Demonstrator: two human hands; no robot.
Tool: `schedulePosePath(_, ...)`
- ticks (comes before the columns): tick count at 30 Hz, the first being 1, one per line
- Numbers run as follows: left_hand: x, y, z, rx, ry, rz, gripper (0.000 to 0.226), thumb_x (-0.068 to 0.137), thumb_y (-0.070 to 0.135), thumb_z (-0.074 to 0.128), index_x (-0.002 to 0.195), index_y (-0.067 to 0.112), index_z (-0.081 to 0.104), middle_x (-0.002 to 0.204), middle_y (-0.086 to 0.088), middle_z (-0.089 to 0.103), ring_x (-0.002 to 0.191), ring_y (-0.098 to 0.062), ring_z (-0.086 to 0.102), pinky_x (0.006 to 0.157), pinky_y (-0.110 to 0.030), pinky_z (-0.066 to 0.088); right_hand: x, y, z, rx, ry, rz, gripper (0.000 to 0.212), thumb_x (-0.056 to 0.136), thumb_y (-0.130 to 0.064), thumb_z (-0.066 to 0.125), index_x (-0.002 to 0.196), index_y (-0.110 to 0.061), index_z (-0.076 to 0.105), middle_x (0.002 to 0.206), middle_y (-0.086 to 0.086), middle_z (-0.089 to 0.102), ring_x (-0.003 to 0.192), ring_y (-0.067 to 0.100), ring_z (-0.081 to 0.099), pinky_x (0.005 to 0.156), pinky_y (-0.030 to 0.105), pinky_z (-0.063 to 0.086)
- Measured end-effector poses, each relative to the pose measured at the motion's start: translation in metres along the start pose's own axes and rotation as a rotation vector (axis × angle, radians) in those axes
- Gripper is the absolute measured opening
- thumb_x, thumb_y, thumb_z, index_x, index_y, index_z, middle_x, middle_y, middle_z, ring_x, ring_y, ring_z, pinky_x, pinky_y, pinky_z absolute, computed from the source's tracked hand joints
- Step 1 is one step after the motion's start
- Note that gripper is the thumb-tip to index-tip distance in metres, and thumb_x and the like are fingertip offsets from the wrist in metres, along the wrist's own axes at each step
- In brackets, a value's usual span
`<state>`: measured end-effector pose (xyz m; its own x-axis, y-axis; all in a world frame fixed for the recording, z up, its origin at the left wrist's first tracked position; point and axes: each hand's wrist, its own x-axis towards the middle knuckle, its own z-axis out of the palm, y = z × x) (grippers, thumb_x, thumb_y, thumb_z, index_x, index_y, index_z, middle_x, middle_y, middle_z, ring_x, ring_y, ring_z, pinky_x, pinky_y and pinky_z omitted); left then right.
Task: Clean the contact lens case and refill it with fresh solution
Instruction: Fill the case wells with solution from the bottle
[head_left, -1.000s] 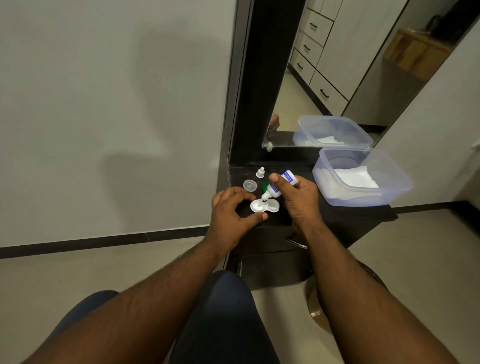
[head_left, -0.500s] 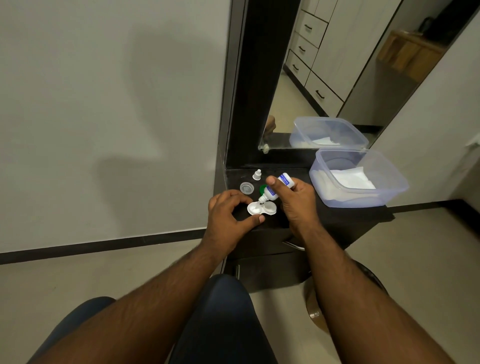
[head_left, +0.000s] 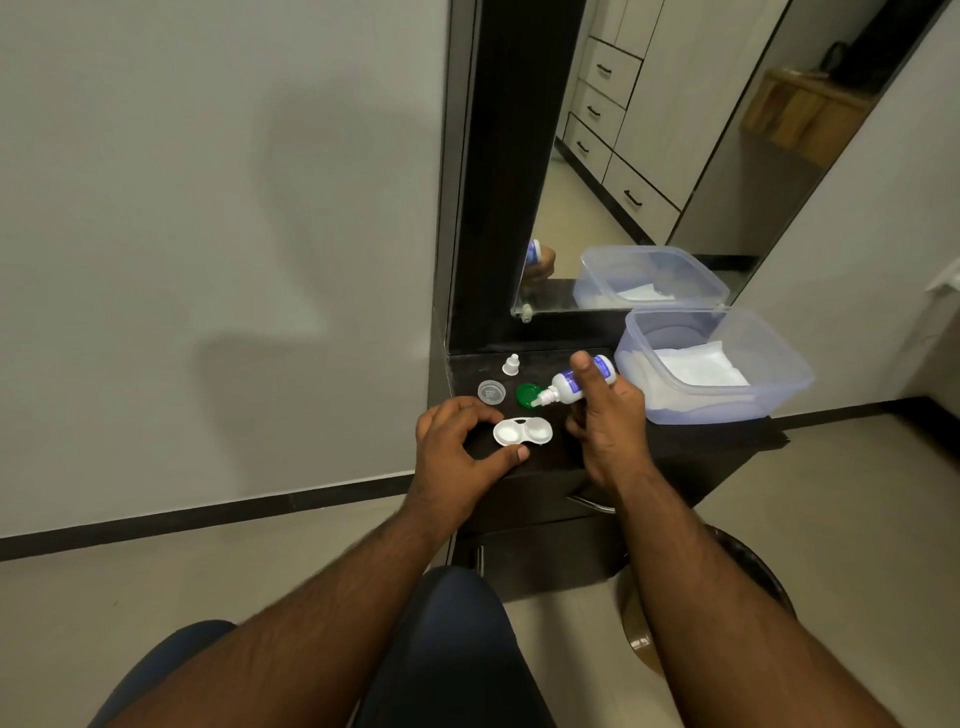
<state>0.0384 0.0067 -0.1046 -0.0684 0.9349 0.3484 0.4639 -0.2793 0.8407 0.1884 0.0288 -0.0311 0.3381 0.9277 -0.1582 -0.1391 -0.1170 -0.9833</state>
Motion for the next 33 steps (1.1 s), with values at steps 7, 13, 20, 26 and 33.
schedulePosePath(7, 0.003, 0.001, -0.002, 0.001, -0.010, 0.022, 0.046, 0.062, 0.060, 0.067, 0.097, 0.029, 0.065, 0.106, 0.019, 0.053, 0.106, 0.017, 0.034, 0.093, -0.035, 0.042, -0.003, -0.001, 0.001, -0.068, -0.041, -0.067, 0.021, 0.079, -0.031, 0.073, 0.070, -0.015, 0.063, 0.058, 0.001, 0.058, 0.049, 0.008, 0.044, 0.048, 0.022, 0.040)
schedulePosePath(13, 0.003, 0.001, -0.002, 0.011, 0.003, 0.044, 0.045, 0.063, 0.057, 0.069, 0.095, 0.026, 0.066, 0.103, 0.024, 0.051, 0.106, 0.023, 0.032, 0.093, -0.037, 0.042, -0.002, 0.002, 0.000, -0.097, -0.081, -0.120, 0.019, 0.079, -0.029, 0.073, 0.073, -0.013, 0.064, 0.064, 0.002, 0.062, 0.052, 0.003, 0.051, 0.053, 0.020, 0.044)
schedulePosePath(20, -0.006, -0.003, 0.006, -0.021, 0.030, 0.012, 0.037, 0.066, 0.043, 0.080, 0.096, 0.026, 0.066, 0.107, 0.016, 0.054, 0.103, 0.012, 0.036, 0.093, -0.034, 0.041, 0.003, 0.014, -0.002, -0.188, -0.133, -0.120, 0.024, 0.075, -0.031, 0.076, 0.082, -0.009, 0.067, 0.075, 0.007, 0.070, 0.072, 0.018, 0.065, 0.068, 0.030, 0.053)
schedulePosePath(26, 0.003, -0.001, 0.001, -0.009, 0.028, 0.025, 0.040, 0.064, 0.046, 0.078, 0.096, 0.026, 0.066, 0.107, 0.014, 0.056, 0.105, -0.001, 0.040, 0.091, -0.028, 0.038, 0.004, 0.009, 0.002, -0.190, -0.140, -0.140, 0.022, 0.076, -0.031, 0.075, 0.081, -0.011, 0.067, 0.075, 0.005, 0.070, 0.071, 0.014, 0.065, 0.067, 0.027, 0.052)
schedulePosePath(33, 0.002, -0.001, 0.000, 0.007, 0.018, 0.031, 0.039, 0.066, 0.045, 0.078, 0.097, 0.026, 0.066, 0.108, 0.014, 0.056, 0.106, -0.002, 0.041, 0.092, -0.029, 0.038, 0.004, 0.009, 0.002, -0.190, -0.138, -0.144, 0.020, 0.077, -0.029, 0.074, 0.079, -0.011, 0.066, 0.071, 0.003, 0.069, 0.066, 0.010, 0.063, 0.063, 0.023, 0.050)
